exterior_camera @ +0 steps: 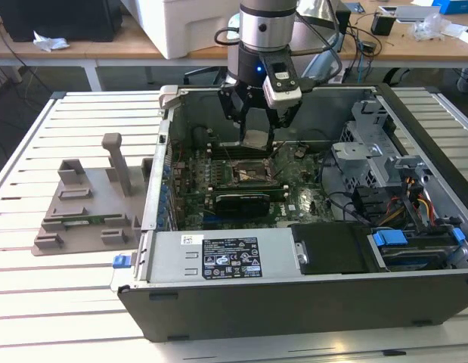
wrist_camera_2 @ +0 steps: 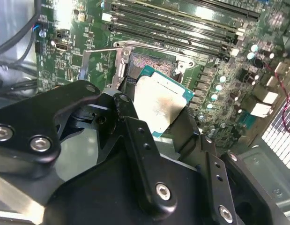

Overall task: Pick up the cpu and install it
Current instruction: 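Place the cpu into insertion slot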

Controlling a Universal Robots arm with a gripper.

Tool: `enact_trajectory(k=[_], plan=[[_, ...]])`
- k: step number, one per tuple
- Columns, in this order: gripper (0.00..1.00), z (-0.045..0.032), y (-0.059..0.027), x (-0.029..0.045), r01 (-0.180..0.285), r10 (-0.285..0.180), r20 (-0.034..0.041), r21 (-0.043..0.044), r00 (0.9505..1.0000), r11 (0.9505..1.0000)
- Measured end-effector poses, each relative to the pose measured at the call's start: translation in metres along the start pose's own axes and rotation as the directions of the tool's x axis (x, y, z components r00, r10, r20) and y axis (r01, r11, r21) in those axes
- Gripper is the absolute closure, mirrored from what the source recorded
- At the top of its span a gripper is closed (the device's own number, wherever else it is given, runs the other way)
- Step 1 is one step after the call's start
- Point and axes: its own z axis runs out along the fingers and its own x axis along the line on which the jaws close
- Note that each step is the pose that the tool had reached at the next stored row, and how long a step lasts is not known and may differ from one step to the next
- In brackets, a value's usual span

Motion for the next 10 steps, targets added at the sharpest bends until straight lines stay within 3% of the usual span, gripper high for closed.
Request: enact_trajectory(k=[5,8,10], plan=[[0.45,0.0000,0.0000,0.0000,-0.062,0.062,-0.0006,0.0012,0.9981,0.9981],[0.45,0.0000,0.0000,0.0000,-0.106,0.106,-0.0010,0.0019,0.9943,0.9943],[0.45,0.0000,0.0000,0.0000,-0.146,0.146,-0.0014,0.0023,0.9893,0.9893]])
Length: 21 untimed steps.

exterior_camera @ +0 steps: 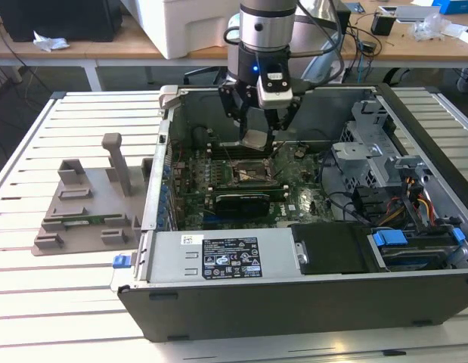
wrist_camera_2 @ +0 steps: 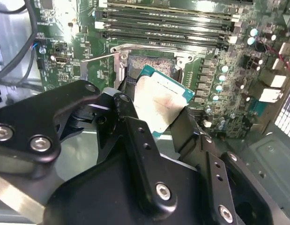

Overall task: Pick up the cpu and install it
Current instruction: 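Place the cpu into insertion slot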

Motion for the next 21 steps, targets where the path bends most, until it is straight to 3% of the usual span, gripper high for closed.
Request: enact_trajectory(k=[6,9,14,18,21], plan=[[0.45,0.0000,0.0000,0.0000,-0.073,0.073,-0.0010,0.0006,0.9973,0.9973],[0.45,0.0001,0.0000,0.0000,-0.128,0.128,-0.0018,0.0010,0.9917,0.9917],[0.45,0.0001,0.0000,0.0000,-0.215,0.215,-0.0029,0.0018,0.9766,0.9766],[0.45,0.0001,0.0000,0.0000,-0.298,0.298,-0.0040,0.0027,0.9546,0.9547],[0.45,0.0001,0.0000,0.0000,-0.333,0.333,-0.0044,0.0031,0.9428,0.9428]])
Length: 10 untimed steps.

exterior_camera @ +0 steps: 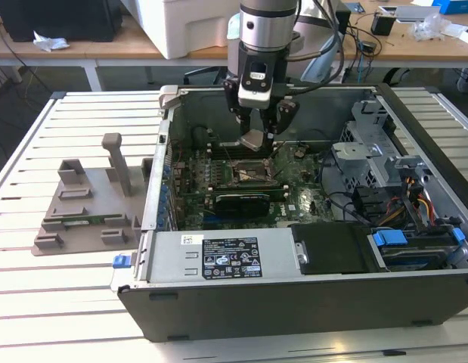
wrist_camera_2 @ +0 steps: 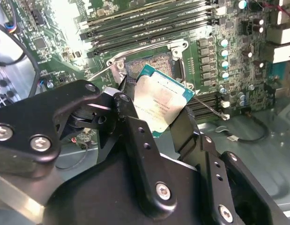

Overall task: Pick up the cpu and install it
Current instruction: 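Place the cpu into insertion slot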

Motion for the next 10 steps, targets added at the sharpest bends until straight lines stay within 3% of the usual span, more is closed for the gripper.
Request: enact_trajectory(k=[5,10], plan=[[0.45,0.0000,0.0000,0.0000,-0.073,0.073,-0.0010,0.0005,0.9974,0.9974],[0.45,0.0000,0.0000,0.0000,-0.172,0.172,-0.0019,0.0017,0.9851,0.9851]])
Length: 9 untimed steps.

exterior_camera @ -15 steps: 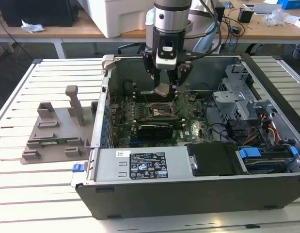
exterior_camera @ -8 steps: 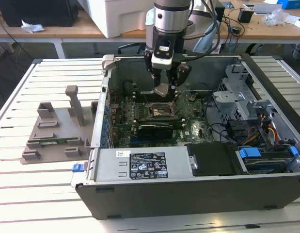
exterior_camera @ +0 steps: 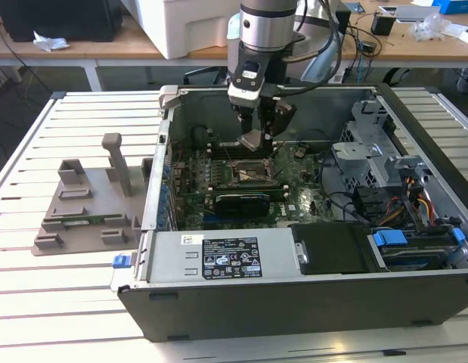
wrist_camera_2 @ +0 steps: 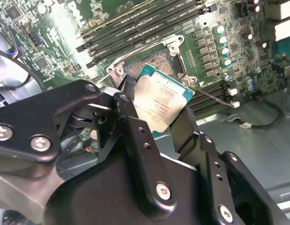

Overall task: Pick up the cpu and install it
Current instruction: 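Place the cpu into insertion slot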

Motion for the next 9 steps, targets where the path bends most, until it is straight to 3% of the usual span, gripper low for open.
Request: enact_trajectory(k=[7,9], plan=[[0.45,0.0000,0.0000,0.0000,-0.098,0.098,-0.0007,0.0012,0.9952,0.9952],[0.45,0.0000,0.0000,0.0000,-0.147,0.147,-0.0011,0.0018,0.9891,0.9891]])
